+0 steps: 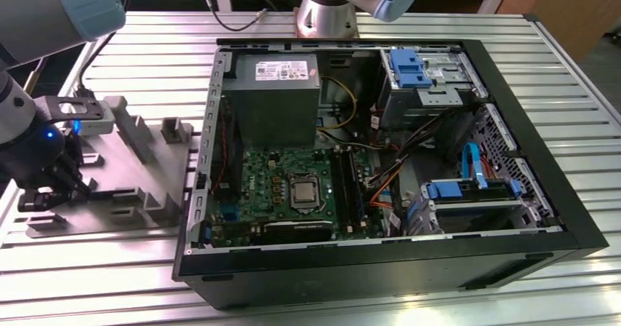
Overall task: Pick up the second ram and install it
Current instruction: 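Pick up the second ram and move it above second insertion slot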
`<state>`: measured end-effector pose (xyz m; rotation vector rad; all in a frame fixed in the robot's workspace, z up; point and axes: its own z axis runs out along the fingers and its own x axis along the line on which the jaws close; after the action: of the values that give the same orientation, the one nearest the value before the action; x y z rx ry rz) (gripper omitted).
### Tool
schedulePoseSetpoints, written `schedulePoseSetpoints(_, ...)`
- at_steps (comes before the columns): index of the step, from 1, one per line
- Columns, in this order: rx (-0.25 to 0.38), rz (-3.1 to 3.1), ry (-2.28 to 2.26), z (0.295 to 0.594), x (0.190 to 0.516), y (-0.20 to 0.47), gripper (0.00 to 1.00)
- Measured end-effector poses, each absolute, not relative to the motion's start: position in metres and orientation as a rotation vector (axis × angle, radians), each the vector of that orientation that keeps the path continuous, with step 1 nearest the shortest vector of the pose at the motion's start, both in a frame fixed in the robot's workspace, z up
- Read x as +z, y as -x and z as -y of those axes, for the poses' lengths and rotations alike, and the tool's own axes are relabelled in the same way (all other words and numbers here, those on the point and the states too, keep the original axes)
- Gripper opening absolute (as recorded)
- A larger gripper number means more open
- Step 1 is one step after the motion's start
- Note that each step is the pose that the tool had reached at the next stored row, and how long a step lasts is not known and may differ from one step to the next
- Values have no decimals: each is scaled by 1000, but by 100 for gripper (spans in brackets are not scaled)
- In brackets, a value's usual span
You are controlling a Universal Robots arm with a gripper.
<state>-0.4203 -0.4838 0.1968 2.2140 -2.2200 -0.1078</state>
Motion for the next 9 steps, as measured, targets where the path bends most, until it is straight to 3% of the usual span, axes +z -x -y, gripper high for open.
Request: schedulePoseSetpoints(9,-108,2221,-2213,484,197,420,12)
